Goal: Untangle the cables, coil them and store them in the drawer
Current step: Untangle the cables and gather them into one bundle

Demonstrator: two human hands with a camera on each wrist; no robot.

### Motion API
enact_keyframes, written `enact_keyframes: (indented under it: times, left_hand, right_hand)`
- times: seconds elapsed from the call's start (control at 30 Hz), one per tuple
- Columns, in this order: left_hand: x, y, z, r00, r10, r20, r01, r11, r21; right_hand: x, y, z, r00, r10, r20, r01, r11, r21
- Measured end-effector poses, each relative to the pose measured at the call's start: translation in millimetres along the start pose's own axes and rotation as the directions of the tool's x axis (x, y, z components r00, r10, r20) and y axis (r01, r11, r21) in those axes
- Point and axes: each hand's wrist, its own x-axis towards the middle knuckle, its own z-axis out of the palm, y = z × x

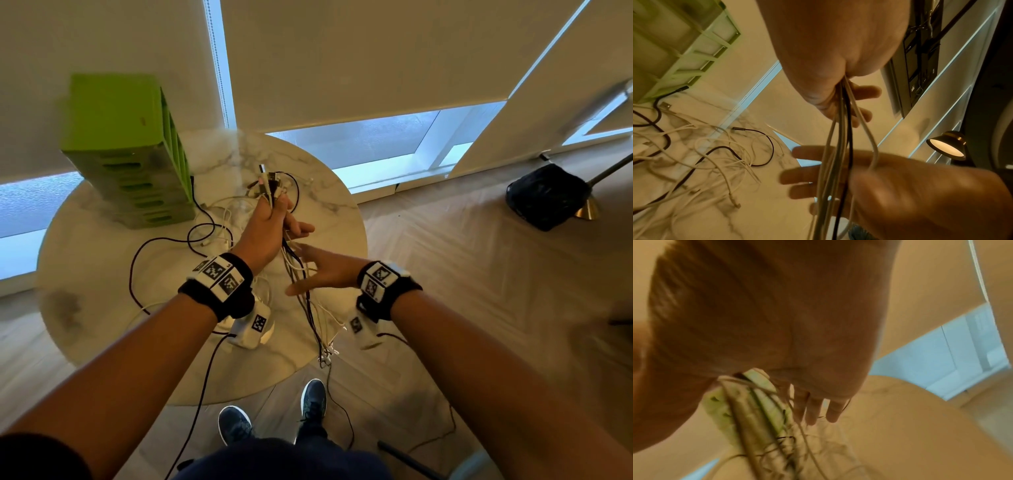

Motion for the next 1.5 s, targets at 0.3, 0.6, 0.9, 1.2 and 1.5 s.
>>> enact_keyframes:
  times: [0.3,0.6,0.9,1.2,1.5]
  left_hand:
    - [-12,-11,-29,0.991,-0.026,0.133,-0.030,0.917,0.398]
    - [-13,-6,-45,0.995,-0.012,-0.094,0.052,0.899,0.435]
    - [-13,-6,-55,0.980,-0.060,-0.189,0.098,0.975,0.198]
    - [-10,6,-68,0.994,-0.066,-0.086,0.051,0.985,-0.163]
    - [13,1,-128,0.963,-0.108,-0.246,0.064,0.982,-0.178]
  right_hand:
    - [34,13,0,0.960,0.152,-0.235,-0.186,0.974,-0.130]
    - [32,-38,30,0.936,-0.243,-0.254,0.244,0.969,-0.027]
    - [31,-30,29,0.988,-0.151,0.027,0.150,0.988,0.033]
    - [54,-32,48,0.983,-0.120,-0.138,0.107,0.990,-0.094]
    - [85,-13,55,0.979,0.202,0.024,-0.165,0.859,-0.485]
